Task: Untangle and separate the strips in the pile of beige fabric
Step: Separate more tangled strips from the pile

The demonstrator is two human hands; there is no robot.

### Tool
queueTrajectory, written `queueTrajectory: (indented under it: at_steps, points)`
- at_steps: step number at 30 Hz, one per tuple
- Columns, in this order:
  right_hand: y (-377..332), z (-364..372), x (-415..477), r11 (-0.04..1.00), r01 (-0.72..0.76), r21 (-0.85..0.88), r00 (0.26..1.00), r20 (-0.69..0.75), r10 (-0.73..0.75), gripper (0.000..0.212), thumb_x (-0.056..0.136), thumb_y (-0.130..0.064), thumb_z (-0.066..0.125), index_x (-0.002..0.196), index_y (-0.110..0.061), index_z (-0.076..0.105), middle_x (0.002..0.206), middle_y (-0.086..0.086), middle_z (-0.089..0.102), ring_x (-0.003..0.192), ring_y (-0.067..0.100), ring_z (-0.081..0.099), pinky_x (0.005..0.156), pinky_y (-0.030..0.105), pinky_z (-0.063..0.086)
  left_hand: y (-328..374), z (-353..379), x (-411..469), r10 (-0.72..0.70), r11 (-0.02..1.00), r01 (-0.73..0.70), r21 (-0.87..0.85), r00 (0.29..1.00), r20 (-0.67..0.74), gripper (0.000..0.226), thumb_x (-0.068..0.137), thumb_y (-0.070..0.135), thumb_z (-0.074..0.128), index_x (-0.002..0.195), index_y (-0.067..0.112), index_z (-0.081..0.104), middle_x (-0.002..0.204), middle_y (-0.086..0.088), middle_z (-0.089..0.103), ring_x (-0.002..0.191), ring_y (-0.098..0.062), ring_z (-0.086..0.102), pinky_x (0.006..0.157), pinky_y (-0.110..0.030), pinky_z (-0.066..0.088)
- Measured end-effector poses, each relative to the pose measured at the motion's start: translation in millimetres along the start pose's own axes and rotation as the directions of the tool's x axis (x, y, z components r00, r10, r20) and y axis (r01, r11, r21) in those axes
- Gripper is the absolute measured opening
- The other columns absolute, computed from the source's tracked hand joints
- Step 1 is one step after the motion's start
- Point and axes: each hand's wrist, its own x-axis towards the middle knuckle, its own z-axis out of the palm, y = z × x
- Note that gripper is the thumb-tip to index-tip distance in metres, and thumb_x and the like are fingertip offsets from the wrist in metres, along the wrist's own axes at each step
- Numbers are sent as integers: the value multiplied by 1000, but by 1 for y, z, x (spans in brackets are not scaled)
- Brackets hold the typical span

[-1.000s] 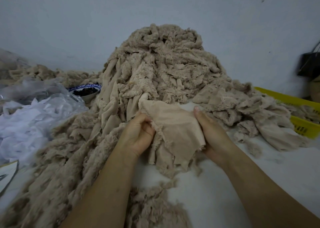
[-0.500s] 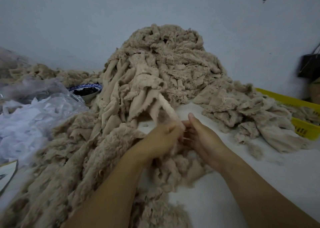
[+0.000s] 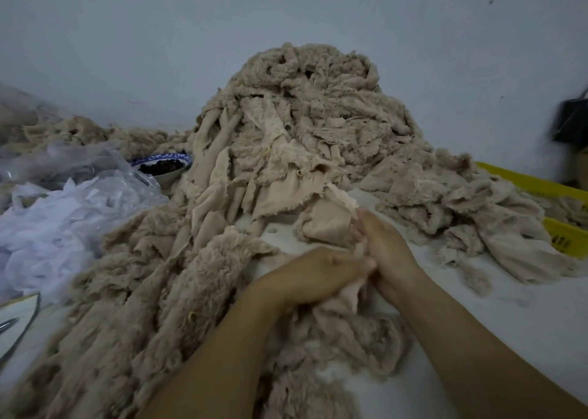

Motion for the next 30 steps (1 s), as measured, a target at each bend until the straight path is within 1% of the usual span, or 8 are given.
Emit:
queueTrajectory:
  at_steps: [4, 7, 10, 15, 17, 19, 22, 30]
  points:
    - [-6, 4, -12, 972, 135, -192, 983, 146, -108, 33, 92, -53, 46, 78, -27, 61, 73, 1, 61, 72, 17, 60, 67, 30, 47, -4, -20, 10, -211, 826, -48, -562, 897, -388, 50, 93, 58, 49, 87, 19, 80, 98, -9, 77, 96, -24, 72, 86, -33, 56]
    - [-2, 16, -27, 752, 426, -503, 869, 458, -185, 40, 89, -61, 38, 74, -29, 56, 69, -11, 63, 62, 7, 58, 62, 23, 48, -5, -25, 10, -269, 687, -99, -720, 885, -379, 54, 85, 65, 59, 105, 17, 75, 108, -9, 75, 100, -22, 72, 78, -34, 61]
    - [8, 24, -32, 615, 599, -513, 737, 654, -172, 38, 91, -56, 39, 63, -30, 40, 59, -14, 45, 53, 3, 38, 52, 21, 35, -5, -33, 6, -357, 505, -117, -855, 874, -331, 41, 94, 41, 63, 112, 6, 70, 103, -15, 75, 90, -26, 74, 60, -33, 60]
    - [14, 13, -31, 741, 467, -482, 734, 679, -21, 46, 99, -53, 46, 65, -23, 36, 58, -13, 33, 53, 7, 32, 50, 18, 27, -1, -46, 1, -503, 349, -301, -888, 739, -448, 30, 105, 19, 41, 100, 1, 65, 107, -7, 62, 88, -32, 64, 64, -37, 60]
    - [14, 10, -33, 802, 372, -467, 818, 573, -46, 58, 93, -68, 43, 68, -16, 50, 62, -12, 46, 57, 7, 45, 58, 19, 36, 5, -44, 1, -418, 447, -306, -841, 759, -499, 28, 101, 26, 52, 85, 10, 68, 88, -8, 70, 74, -23, 66, 53, -31, 59]
    - [11, 9, -29, 865, 253, -433, 940, 322, -114, 53, 92, -71, 39, 78, -31, 71, 71, -22, 66, 68, -4, 60, 67, 16, 44, 7, -35, 3, -293, 703, -195, -684, 796, -529, 28, 98, 27, 57, 75, 19, 70, 73, -3, 72, 65, -17, 68, 54, -26, 56]
    - [1, 3, -13, 947, 127, -295, 988, -43, -146, 51, 99, -60, 39, 72, -29, 68, 65, -14, 66, 69, 4, 61, 65, 25, 43, 8, -12, 5, -62, 936, -71, -344, 931, -359, 40, 100, 24, 52, 64, 23, 68, 59, 5, 64, 52, -9, 56, 48, -17, 45]
    - [-5, 4, -22, 973, -223, -64, 932, 278, 232, 52, 98, -21, 49, 49, -22, 65, 44, 3, 46, 35, 10, 42, 40, 20, 38, 15, -1, -6, 2, 991, -13, 134, 996, 85, 41, 106, 32, 41, 80, 18, 69, 77, 14, 65, 75, 1, 57, 74, -19, 47]
